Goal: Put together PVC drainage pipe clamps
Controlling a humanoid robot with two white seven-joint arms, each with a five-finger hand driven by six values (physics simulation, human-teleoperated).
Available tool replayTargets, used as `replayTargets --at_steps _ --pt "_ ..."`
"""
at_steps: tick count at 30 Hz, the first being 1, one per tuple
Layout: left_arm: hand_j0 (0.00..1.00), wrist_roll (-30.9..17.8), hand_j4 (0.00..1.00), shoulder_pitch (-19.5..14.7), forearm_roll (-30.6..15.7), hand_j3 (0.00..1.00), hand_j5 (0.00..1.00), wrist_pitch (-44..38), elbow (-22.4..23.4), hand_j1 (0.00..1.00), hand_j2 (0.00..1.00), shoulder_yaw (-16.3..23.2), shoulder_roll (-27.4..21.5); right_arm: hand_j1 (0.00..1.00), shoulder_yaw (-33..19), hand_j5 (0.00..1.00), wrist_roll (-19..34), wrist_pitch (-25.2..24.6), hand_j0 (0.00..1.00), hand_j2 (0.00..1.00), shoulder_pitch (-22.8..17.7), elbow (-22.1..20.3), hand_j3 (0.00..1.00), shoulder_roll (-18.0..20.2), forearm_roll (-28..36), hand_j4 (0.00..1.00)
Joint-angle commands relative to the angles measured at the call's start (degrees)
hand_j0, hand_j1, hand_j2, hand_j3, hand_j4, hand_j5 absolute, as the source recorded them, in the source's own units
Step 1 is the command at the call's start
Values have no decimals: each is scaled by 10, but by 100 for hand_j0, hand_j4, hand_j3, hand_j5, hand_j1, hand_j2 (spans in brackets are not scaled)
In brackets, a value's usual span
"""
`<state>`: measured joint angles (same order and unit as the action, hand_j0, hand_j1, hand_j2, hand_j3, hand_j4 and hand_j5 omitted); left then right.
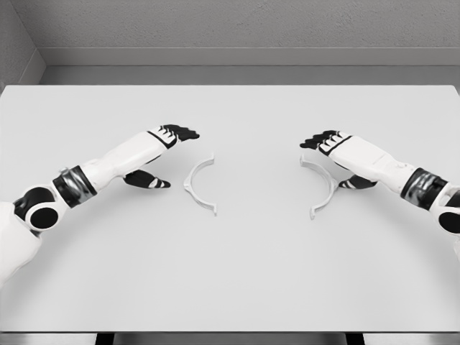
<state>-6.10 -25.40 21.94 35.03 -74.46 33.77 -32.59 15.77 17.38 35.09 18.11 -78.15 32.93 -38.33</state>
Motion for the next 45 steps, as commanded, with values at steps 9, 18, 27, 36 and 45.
replayTargets --at_steps 9,18,27,36,45 --pt "100 0 100 -11 -3 100 100 0 34 100 100 4 9 100 8 100 4 -1 100 100 0 -4 100 -14 1 100" --pt "100 0 100 -19 -3 100 100 0 53 100 100 5 33 100 8 100 12 -1 100 100 2 -23 100 -22 1 100" --pt "100 0 100 -22 9 100 100 0 56 100 100 10 50 100 24 100 32 -1 100 100 12 -24 100 -43 0 100" --pt "100 0 100 -23 28 100 100 0 55 100 100 16 65 100 34 100 32 -1 100 100 25 -24 100 -56 -7 100" --pt "100 0 100 -23 27 100 100 0 51 100 100 16 67 100 51 100 32 -11 100 100 42 -19 100 -69 -10 100"
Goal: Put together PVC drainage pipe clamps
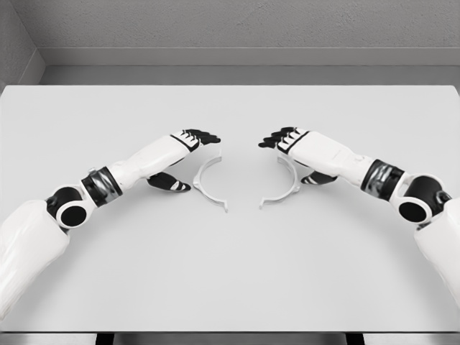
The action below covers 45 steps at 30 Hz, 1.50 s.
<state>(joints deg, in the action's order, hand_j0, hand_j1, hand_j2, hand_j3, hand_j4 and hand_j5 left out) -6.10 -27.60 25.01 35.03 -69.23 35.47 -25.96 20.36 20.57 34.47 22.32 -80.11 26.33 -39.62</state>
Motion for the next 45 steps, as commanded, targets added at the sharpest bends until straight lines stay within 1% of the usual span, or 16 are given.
replayTargets --at_steps 1,4,6,8,10,12,14,18,20,23,27,30,31,38,43,45 --pt "100 0 100 0 -4 100 100 0 -1 100 100 -1 3 100 6 100 0 -5 100 100 1 0 100 -4 3 100" --pt "100 0 100 0 -4 100 100 0 -2 100 100 0 4 100 9 100 0 -5 100 100 10 16 100 -14 1 100" --pt "100 0 100 1 -4 100 100 0 -2 100 100 0 6 100 22 100 0 -5 100 100 20 23 100 -15 0 100" --pt "100 0 100 1 -3 100 100 0 -2 100 100 0 7 100 23 100 0 -5 100 100 25 25 100 -22 -1 100" --pt "100 0 100 1 -3 100 100 0 -2 100 100 -1 7 100 23 100 0 -6 100 100 31 28 100 -22 -1 100" --pt "100 0 100 1 -3 100 100 0 -1 100 100 -1 7 100 23 100 0 -12 100 100 40 46 100 -22 -2 100" --pt "100 0 100 1 -3 100 100 0 0 100 100 -1 6 100 22 100 0 -12 100 100 46 50 100 -22 -2 100" --pt "100 0 100 0 -4 100 100 0 1 100 100 -1 6 100 24 100 -1 -12 100 100 78 98 100 -40 -3 100" --pt "100 0 100 0 -4 100 100 0 1 100 100 -2 3 100 25 100 0 -12 100 100 83 101 100 -44 -4 100" --pt "100 0 100 -1 -5 100 100 0 3 100 100 -6 2 100 35 100 0 -12 100 100 92 123 100 -55 -9 100" --pt "100 0 100 -4 -6 100 100 0 5 100 100 -11 -1 100 37 100 0 -12 100 100 97 125 100 -62 -10 100" --pt "100 0 100 -19 -6 100 100 0 29 100 100 -13 -1 100 38 100 0 -12 100 100 99 131 100 -64 -11 100" --pt "100 0 100 -19 -6 100 100 0 31 100 100 -13 -1 100 42 100 0 -12 100 100 100 132 100 -65 -11 100" --pt "100 0 100 -20 -6 100 100 0 31 100 100 -13 -1 100 47 100 8 -13 100 100 105 131 100 -85 -11 100" --pt "100 0 100 -20 -6 100 100 0 31 100 100 -12 -1 100 51 100 8 -13 100 100 108 131 100 -86 -11 100" --pt "100 0 100 -20 -6 100 100 0 31 100 100 -11 -1 100 38 100 8 -14 100 100 117 134 100 -84 -10 100"
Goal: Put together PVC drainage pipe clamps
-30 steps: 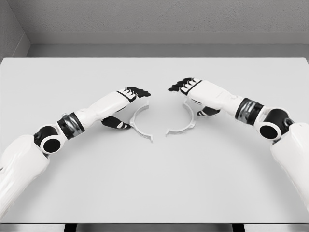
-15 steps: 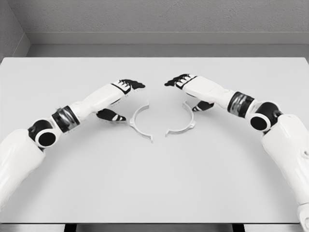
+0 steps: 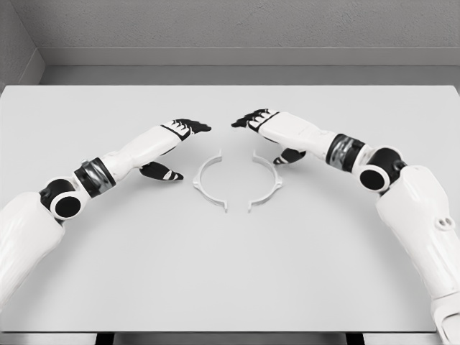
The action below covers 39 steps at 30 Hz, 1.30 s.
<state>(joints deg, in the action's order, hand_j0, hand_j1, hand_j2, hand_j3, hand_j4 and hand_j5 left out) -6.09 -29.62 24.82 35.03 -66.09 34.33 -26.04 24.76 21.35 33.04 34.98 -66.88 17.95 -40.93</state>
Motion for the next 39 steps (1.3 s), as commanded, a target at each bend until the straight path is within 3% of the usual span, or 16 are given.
replayTargets --at_steps 1,3,4,6,8,10,13,18,21,39 --pt "100 0 100 0 -4 100 100 0 0 100 100 0 0 100 -22 100 0 -14 100 100 1 3 100 5 4 100" --pt "100 0 100 0 -3 100 100 0 -1 100 100 0 0 100 -84 100 0 -6 100 100 -3 -7 100 25 15 100" --pt "100 0 100 0 -3 100 100 0 -1 100 100 1 1 100 -125 100 0 15 100 100 -11 -33 100 47 32 100" --pt "100 0 100 -1 -2 100 100 0 3 100 100 3 5 100 -168 100 1 20 100 100 -76 -131 100 109 91 100" --pt "100 0 100 -2 -2 100 100 0 8 100 100 5 8 100 -241 100 1 20 100 100 -154 -224 100 190 197 100" --pt "100 0 100 -2 -2 100 100 0 16 100 100 6 15 100 -258 100 1 20 100 100 -192 -255 100 239 260 100" --pt "100 0 100 -2 -2 100 100 0 21 100 100 7 20 100 -255 100 2 20 100 100 -250 -279 100 238 258 100" --pt "100 0 100 -2 -2 100 100 0 21 100 100 7 27 100 -245 100 5 20 100 100 -248 -275 100 219 243 100" --pt "100 0 100 -1 -1 100 100 0 21 100 100 7 30 100 -249 100 61 20 100 100 -245 -278 100 211 244 100" --pt "100 0 100 2 -1 100 100 0 19 100 100 7 49 100 -245 100 61 20 100 100 -243 -275 100 207 243 100"
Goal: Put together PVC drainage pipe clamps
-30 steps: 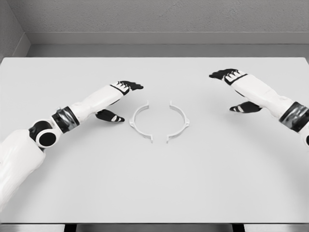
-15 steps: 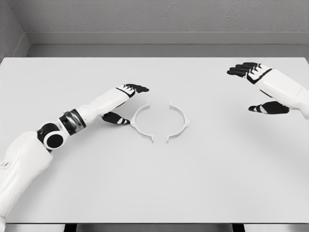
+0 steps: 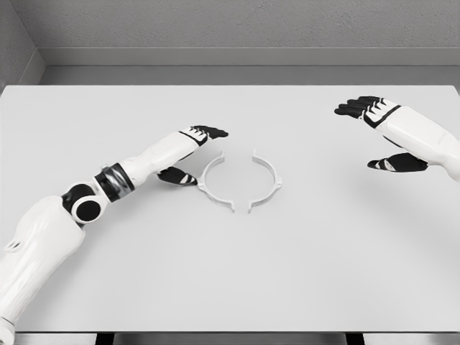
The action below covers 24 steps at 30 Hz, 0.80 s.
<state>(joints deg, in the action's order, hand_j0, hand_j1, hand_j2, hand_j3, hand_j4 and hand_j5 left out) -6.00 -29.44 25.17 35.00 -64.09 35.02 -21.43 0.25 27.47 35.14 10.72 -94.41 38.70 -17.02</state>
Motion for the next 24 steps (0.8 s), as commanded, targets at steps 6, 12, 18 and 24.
replayTargets --at_steps 6,12,18,24 --pt "100 -1 100 1 -4 100 100 0 -1 100 100 2 9 100 0 100 0 -1 100 100 0 1 100 0 4 100" --pt "100 -1 100 2 -3 100 100 0 -1 100 100 4 15 100 0 100 0 -1 100 100 1 0 100 0 5 100" --pt "100 -1 100 4 6 100 100 0 -2 100 100 4 24 100 0 100 0 -1 100 100 1 -2 100 0 5 100" --pt "100 -1 100 4 7 100 100 0 -1 100 100 4 29 100 0 100 0 -1 100 100 1 0 100 0 5 100"
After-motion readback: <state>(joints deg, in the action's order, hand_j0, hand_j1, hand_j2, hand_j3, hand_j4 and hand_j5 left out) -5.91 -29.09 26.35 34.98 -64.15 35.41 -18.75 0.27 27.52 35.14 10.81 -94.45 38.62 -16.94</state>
